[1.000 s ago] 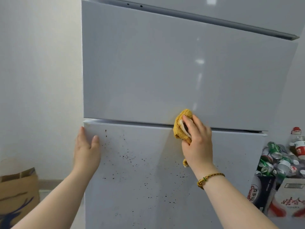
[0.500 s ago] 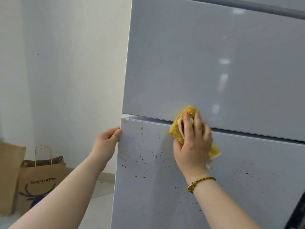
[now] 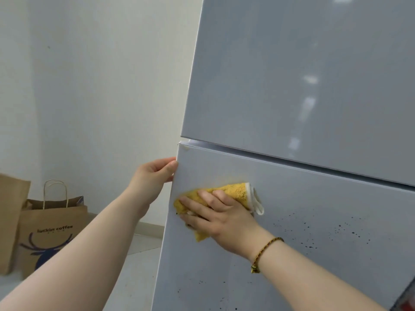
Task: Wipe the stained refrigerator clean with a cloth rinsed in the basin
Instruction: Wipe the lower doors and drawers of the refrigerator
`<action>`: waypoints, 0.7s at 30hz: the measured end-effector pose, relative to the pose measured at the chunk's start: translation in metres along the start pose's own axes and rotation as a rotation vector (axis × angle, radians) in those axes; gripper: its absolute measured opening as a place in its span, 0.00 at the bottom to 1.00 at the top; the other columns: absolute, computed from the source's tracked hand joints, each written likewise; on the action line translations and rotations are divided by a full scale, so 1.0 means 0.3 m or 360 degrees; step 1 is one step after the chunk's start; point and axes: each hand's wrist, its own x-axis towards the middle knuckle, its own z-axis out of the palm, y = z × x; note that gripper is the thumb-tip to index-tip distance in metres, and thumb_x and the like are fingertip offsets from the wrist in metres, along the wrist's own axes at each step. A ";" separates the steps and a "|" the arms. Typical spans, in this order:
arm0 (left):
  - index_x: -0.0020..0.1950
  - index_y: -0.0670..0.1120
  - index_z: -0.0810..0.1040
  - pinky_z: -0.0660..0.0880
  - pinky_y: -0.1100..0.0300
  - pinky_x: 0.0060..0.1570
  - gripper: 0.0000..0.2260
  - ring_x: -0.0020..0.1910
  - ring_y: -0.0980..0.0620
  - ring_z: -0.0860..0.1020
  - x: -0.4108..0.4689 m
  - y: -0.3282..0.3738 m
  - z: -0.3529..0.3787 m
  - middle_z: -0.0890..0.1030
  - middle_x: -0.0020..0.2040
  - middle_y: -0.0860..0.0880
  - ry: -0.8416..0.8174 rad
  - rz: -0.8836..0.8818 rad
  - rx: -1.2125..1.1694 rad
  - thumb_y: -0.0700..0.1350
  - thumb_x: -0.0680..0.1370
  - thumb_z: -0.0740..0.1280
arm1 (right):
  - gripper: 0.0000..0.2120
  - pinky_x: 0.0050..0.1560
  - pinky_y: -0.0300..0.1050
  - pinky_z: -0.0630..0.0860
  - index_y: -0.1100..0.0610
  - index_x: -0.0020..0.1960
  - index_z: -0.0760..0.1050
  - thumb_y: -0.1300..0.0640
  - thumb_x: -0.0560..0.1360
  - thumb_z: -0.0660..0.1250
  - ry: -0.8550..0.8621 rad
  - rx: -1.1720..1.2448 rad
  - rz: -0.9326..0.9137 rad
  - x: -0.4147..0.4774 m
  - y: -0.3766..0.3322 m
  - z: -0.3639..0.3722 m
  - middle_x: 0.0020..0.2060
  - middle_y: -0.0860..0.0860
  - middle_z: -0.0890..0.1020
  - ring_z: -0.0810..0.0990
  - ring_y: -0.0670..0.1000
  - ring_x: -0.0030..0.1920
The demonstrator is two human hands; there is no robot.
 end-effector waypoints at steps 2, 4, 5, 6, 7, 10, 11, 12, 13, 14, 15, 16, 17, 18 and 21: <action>0.45 0.55 0.78 0.65 0.70 0.38 0.08 0.31 0.68 0.78 -0.003 -0.002 -0.007 0.80 0.30 0.65 -0.0064 -0.0030 0.0003 0.45 0.79 0.61 | 0.17 0.51 0.48 0.64 0.50 0.58 0.72 0.63 0.76 0.51 0.0055 -0.0036 0.0073 0.015 0.039 -0.035 0.59 0.49 0.79 0.69 0.55 0.54; 0.45 0.54 0.78 0.64 0.69 0.39 0.08 0.30 0.68 0.78 -0.003 0.004 -0.016 0.80 0.30 0.64 -0.0107 -0.0051 0.0004 0.45 0.78 0.61 | 0.17 0.48 0.47 0.63 0.51 0.60 0.69 0.63 0.75 0.51 0.0187 -0.0085 0.0417 0.061 0.074 -0.057 0.59 0.51 0.80 0.68 0.55 0.52; 0.45 0.54 0.78 0.64 0.69 0.39 0.08 0.30 0.68 0.78 -0.002 0.007 -0.024 0.81 0.31 0.64 -0.0118 -0.0064 0.0001 0.45 0.78 0.61 | 0.16 0.48 0.47 0.64 0.51 0.61 0.68 0.62 0.77 0.50 0.0279 -0.0085 0.0629 0.087 0.073 -0.054 0.59 0.53 0.79 0.68 0.55 0.52; 0.45 0.53 0.78 0.64 0.69 0.39 0.07 0.30 0.68 0.78 -0.002 0.011 -0.028 0.81 0.33 0.63 -0.0122 -0.0082 -0.0008 0.45 0.78 0.61 | 0.15 0.49 0.47 0.64 0.51 0.61 0.68 0.61 0.78 0.51 0.0354 -0.0101 0.0801 0.107 0.059 -0.045 0.61 0.54 0.78 0.68 0.55 0.53; 0.47 0.53 0.79 0.64 0.70 0.38 0.07 0.30 0.68 0.78 -0.002 0.013 -0.032 0.81 0.36 0.61 -0.0121 -0.0100 -0.0014 0.45 0.78 0.62 | 0.15 0.50 0.48 0.64 0.51 0.62 0.68 0.60 0.77 0.53 0.0388 -0.0137 0.0927 0.125 0.031 -0.029 0.63 0.55 0.75 0.67 0.55 0.54; 0.47 0.52 0.78 0.69 0.75 0.31 0.07 0.34 0.65 0.79 -0.003 0.010 -0.036 0.80 0.40 0.58 -0.0105 -0.0112 -0.0026 0.45 0.78 0.62 | 0.19 0.54 0.49 0.63 0.50 0.64 0.65 0.62 0.75 0.53 0.0361 -0.0200 0.1027 0.142 -0.077 0.022 0.65 0.53 0.66 0.67 0.56 0.57; 0.47 0.52 0.78 0.68 0.77 0.28 0.06 0.36 0.64 0.78 -0.002 0.006 -0.036 0.80 0.39 0.58 -0.0091 -0.0103 -0.0042 0.44 0.78 0.62 | 0.20 0.54 0.49 0.63 0.49 0.64 0.65 0.63 0.75 0.50 0.0330 -0.0194 0.0984 0.137 -0.107 0.032 0.64 0.52 0.66 0.67 0.56 0.57; 0.48 0.52 0.78 0.67 0.79 0.26 0.06 0.37 0.63 0.78 -0.001 0.001 -0.035 0.80 0.39 0.57 -0.0074 -0.0085 -0.0064 0.44 0.78 0.61 | 0.20 0.56 0.49 0.62 0.49 0.64 0.65 0.64 0.76 0.47 0.0295 -0.0186 0.0919 0.129 -0.133 0.040 0.64 0.51 0.66 0.67 0.55 0.57; 0.47 0.52 0.78 0.67 0.80 0.25 0.07 0.36 0.65 0.77 0.001 -0.005 -0.034 0.79 0.38 0.57 -0.0066 -0.0066 -0.0084 0.43 0.78 0.61 | 0.20 0.58 0.49 0.60 0.49 0.64 0.65 0.63 0.76 0.46 0.0253 -0.0176 0.0847 0.114 -0.159 0.049 0.64 0.51 0.66 0.67 0.55 0.58; 0.46 0.52 0.78 0.66 0.81 0.26 0.07 0.34 0.67 0.77 0.002 -0.008 -0.032 0.79 0.37 0.58 -0.0053 -0.0049 -0.0103 0.42 0.78 0.61 | 0.20 0.60 0.48 0.59 0.49 0.63 0.65 0.63 0.75 0.48 0.0194 -0.0161 0.0755 0.096 -0.188 0.060 0.65 0.50 0.66 0.67 0.55 0.58; 0.46 0.52 0.78 0.66 0.82 0.27 0.08 0.34 0.68 0.76 0.002 -0.013 -0.028 0.79 0.38 0.58 -0.0035 -0.0036 -0.0124 0.42 0.78 0.61 | 0.20 0.61 0.48 0.58 0.48 0.63 0.64 0.61 0.73 0.51 0.0117 -0.0145 0.0639 0.073 -0.217 0.069 0.65 0.49 0.65 0.67 0.55 0.59; 0.48 0.52 0.78 0.66 0.83 0.29 0.07 0.36 0.68 0.76 0.000 -0.017 -0.023 0.79 0.39 0.58 -0.0011 -0.0020 -0.0138 0.42 0.78 0.61 | 0.21 0.60 0.47 0.60 0.48 0.63 0.64 0.59 0.70 0.54 0.0033 -0.0125 0.0506 0.050 -0.242 0.075 0.65 0.49 0.64 0.67 0.55 0.59; 0.49 0.51 0.78 0.66 0.83 0.30 0.07 0.40 0.66 0.76 -0.002 -0.024 -0.018 0.79 0.40 0.58 0.0015 0.0000 -0.0145 0.42 0.78 0.61 | 0.22 0.59 0.47 0.61 0.48 0.62 0.64 0.58 0.69 0.55 -0.0043 -0.0104 0.0375 0.030 -0.257 0.078 0.65 0.49 0.64 0.67 0.54 0.59; 0.51 0.51 0.78 0.66 0.84 0.31 0.07 0.43 0.65 0.76 -0.004 -0.030 -0.013 0.79 0.42 0.58 0.0046 0.0020 -0.0141 0.42 0.78 0.61 | 0.23 0.58 0.47 0.62 0.48 0.62 0.63 0.57 0.68 0.55 -0.0102 -0.0093 0.0261 0.014 -0.260 0.077 0.65 0.49 0.63 0.67 0.54 0.59; 0.49 0.54 0.77 0.66 0.83 0.31 0.08 0.39 0.71 0.74 -0.008 -0.043 0.003 0.78 0.40 0.61 0.0209 0.0087 -0.0031 0.43 0.78 0.61 | 0.22 0.56 0.48 0.63 0.49 0.61 0.63 0.56 0.67 0.60 -0.0095 -0.0085 0.0059 0.009 -0.219 0.066 0.64 0.50 0.65 0.67 0.54 0.58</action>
